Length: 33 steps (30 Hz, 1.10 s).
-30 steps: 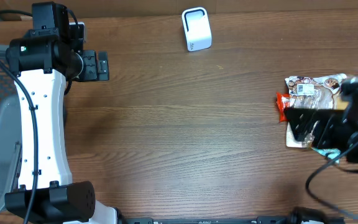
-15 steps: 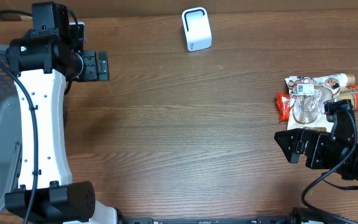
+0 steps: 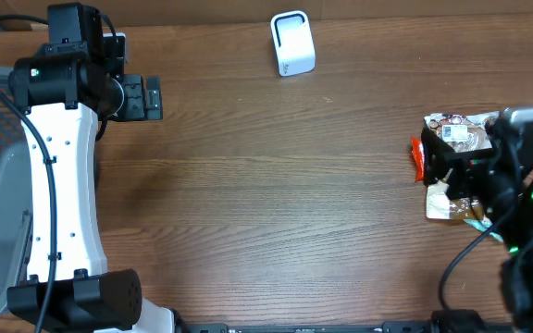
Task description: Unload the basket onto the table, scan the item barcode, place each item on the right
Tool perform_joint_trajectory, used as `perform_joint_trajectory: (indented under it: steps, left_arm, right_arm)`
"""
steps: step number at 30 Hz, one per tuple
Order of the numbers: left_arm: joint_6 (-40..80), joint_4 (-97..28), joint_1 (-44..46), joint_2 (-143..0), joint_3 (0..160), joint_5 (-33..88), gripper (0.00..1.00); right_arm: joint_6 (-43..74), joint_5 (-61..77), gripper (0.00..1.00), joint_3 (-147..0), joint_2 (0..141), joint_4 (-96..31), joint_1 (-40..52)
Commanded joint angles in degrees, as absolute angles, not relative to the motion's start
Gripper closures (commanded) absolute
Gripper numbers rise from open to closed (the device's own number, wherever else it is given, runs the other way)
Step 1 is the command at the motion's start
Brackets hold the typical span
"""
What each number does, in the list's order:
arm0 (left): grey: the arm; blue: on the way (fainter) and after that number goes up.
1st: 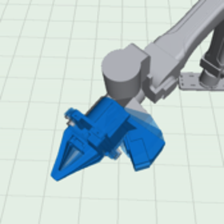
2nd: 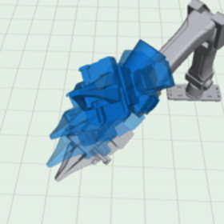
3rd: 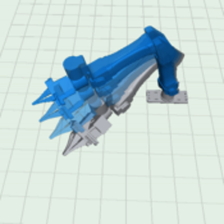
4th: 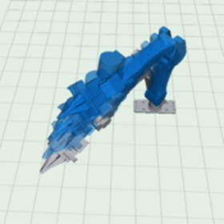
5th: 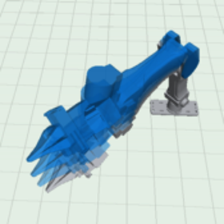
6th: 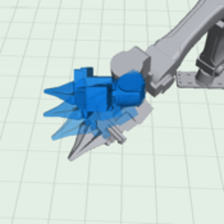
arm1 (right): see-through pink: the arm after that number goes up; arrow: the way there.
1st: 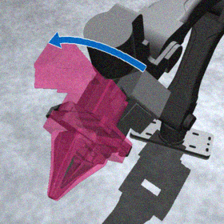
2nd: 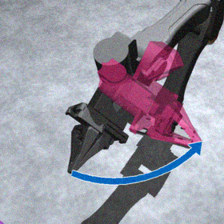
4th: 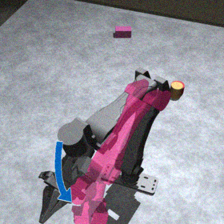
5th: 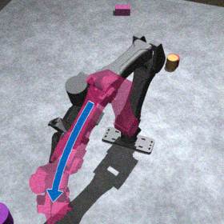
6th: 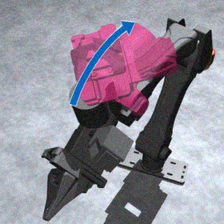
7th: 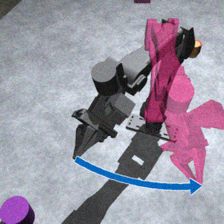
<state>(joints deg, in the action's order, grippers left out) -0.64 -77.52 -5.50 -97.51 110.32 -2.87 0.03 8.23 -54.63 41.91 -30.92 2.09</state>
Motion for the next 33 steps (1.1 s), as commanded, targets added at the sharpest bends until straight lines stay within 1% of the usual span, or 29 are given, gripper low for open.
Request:
perform_joint_trajectory:
  steps: [1,3,6,9,15,21,33]
  left_arm:
    - [-1.72,-77.34,-5.58,-97.82,111.37,-3.18,0.01]
    - [-1.74,-77.32,-5.61,-97.82,111.37,-3.18,0.01]
    - [-1.74,-77.32,-5.61,-97.82,111.37,-3.18,0.01]
    - [-1.72,-77.32,-5.61,-97.82,111.37,-3.18,0.00]
    - [-1.72,-77.32,-5.58,-97.82,111.37,-3.18,0.01]
    - [-1.74,-77.32,-5.61,-97.82,111.37,-3.18,0.00]
    - [-1.74,-77.34,-5.61,-97.82,111.37,-3.18,0.00]
  right_arm:
    - [-0.12,0.47,0.00,-42.52,34.79,-19.53,3.36]
    - [-0.12,0.49,0.00,-34.79,30.41,-12.08,3.38]
    - [-0.12,0.47,0.00,-24.97,23.66,-6.37,3.57]
    - [-0.08,0.51,0.00,-16.99,16.49,-4.80,3.81]
    - [-0.08,0.54,0.00,-6.96,5.91,-4.84,3.86]
    - [0.14,2.20,0.00,-0.43,1.23,-4.62,4.49]
    - [0.14,2.61,0.00,-0.45,0.12,-4.54,4.49]
